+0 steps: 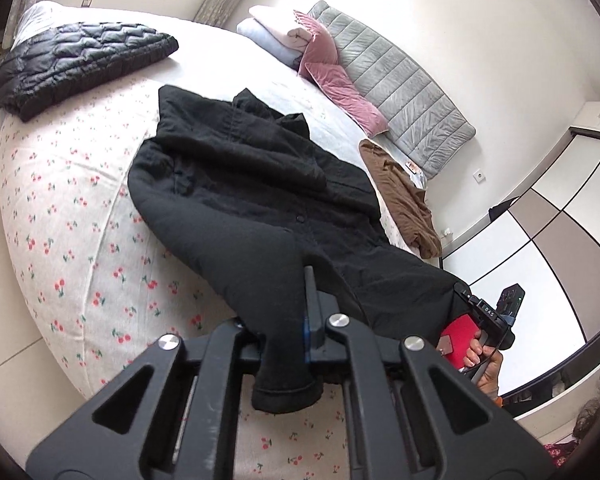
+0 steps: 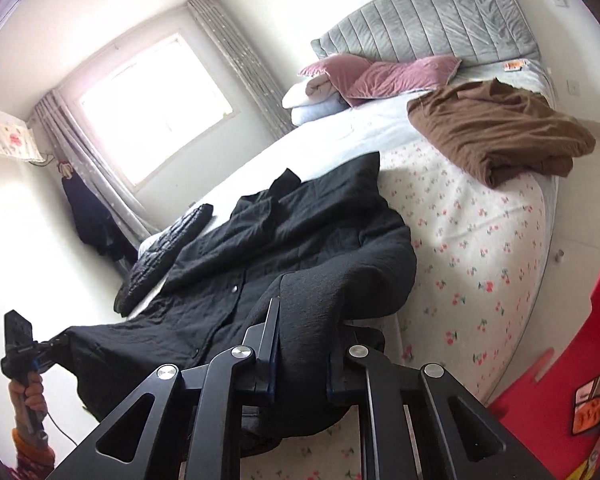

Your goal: Fold large clothes

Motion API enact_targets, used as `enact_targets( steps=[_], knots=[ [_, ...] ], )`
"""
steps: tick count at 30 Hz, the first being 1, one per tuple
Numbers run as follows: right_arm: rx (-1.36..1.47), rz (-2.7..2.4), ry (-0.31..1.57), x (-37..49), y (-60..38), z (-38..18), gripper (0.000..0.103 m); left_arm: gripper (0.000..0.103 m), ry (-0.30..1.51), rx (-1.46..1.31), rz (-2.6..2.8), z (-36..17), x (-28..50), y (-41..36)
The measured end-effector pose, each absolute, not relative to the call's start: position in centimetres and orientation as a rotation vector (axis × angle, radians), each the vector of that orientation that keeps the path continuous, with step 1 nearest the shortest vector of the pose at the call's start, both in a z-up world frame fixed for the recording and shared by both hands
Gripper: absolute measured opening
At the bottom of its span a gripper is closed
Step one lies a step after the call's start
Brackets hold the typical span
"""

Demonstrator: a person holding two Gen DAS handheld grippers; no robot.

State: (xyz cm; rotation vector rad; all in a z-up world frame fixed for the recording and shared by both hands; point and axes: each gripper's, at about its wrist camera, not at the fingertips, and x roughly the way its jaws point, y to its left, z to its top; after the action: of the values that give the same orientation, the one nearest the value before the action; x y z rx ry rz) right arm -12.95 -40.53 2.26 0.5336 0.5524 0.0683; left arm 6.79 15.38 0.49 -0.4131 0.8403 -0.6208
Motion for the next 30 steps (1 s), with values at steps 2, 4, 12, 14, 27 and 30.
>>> enact_targets(
  steps=[2,4,12,14,27,30],
  knots=[
    [0.54,0.067,0.514,-11.6,-40.8,3.5,0.014,0.008,0.806,-0.405,-0.608,1.6,8.3,15.3],
    [0.541,0.061,0.478,-10.3,-41.2,4.5,0.014,0.008,0.778,-0.406,-0.601,2.6,9.9,15.3],
    [0.543,0.045,0.411,-2.6,-43.6,7.6,0.013,0.008,0.688,-0.376,-0.521,5.8,18.6,14.4],
    [0.545,0.036,0.413,0.0,-44.3,7.8,0.013,0.008,0.681,-0.367,-0.5,6.0,21.4,13.9],
    [0.56,-0.035,0.613,20.8,-47.9,1.2,0.015,0.013,0.78,-0.401,-0.334,-2.4,40.4,9.8],
    [0.571,-0.078,0.706,23.8,-48.5,-2.0,0.021,0.026,0.898,-0.432,-0.303,-6.2,43.6,9.5]
  ],
)
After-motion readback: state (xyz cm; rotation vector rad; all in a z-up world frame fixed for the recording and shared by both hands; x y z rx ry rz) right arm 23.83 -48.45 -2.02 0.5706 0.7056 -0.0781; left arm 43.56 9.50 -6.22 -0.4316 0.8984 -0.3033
